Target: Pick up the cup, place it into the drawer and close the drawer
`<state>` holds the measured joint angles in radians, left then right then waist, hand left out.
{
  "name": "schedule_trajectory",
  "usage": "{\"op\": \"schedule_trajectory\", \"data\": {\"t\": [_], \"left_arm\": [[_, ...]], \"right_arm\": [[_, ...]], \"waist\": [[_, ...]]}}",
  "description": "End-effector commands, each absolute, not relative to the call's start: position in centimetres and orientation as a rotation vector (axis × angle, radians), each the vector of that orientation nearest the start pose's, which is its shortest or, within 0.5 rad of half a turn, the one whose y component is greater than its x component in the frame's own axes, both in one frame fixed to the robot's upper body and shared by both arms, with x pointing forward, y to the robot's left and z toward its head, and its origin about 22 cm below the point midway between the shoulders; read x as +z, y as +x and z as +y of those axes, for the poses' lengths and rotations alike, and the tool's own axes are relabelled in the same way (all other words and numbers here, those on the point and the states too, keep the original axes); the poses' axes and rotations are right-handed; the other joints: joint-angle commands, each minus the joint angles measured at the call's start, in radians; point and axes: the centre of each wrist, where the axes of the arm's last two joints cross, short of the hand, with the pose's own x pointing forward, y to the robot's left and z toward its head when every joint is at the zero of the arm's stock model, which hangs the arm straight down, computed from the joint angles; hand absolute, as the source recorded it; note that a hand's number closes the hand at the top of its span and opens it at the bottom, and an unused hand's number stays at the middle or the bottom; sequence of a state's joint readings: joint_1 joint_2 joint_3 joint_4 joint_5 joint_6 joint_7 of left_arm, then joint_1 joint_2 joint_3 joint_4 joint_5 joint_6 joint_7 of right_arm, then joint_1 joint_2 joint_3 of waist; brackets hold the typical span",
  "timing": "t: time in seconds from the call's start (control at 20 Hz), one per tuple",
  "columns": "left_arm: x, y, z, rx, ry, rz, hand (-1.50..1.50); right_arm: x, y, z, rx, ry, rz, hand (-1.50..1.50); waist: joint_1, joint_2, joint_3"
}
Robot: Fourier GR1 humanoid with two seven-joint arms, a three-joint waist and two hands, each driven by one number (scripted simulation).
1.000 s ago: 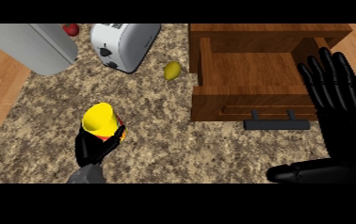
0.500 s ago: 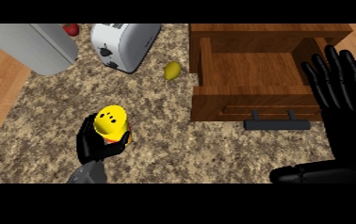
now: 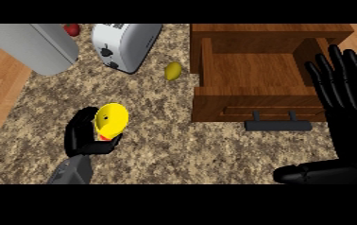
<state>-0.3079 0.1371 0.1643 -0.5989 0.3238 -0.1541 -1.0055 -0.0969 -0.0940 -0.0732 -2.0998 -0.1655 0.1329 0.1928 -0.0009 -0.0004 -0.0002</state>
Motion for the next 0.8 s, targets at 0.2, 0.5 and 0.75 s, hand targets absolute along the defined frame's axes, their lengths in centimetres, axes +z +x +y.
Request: {"op": "schedule_trajectory", "data": {"t": [0.2,0.5,0.75], "left_arm": [[-8.6,29.2,26.4,0.202,-0.290,-2.060,1.50],[-4.1,30.1,23.5,0.133,-0.357,-2.064,1.50],[2.0,30.6,23.2,0.092,-0.390,-2.083,1.50]], "right_arm": [[14.0,22.6,-25.2,0.137,0.137,-1.983,-1.50],[14.9,22.6,-24.9,0.128,0.164,-1.969,-1.50],[14.4,20.7,-23.7,0.127,0.146,-1.977,-1.50]], "waist": [[0.014,-0.005,0.002],[0.005,-0.002,0.001],[0.004,-0.003,0.001]]}}
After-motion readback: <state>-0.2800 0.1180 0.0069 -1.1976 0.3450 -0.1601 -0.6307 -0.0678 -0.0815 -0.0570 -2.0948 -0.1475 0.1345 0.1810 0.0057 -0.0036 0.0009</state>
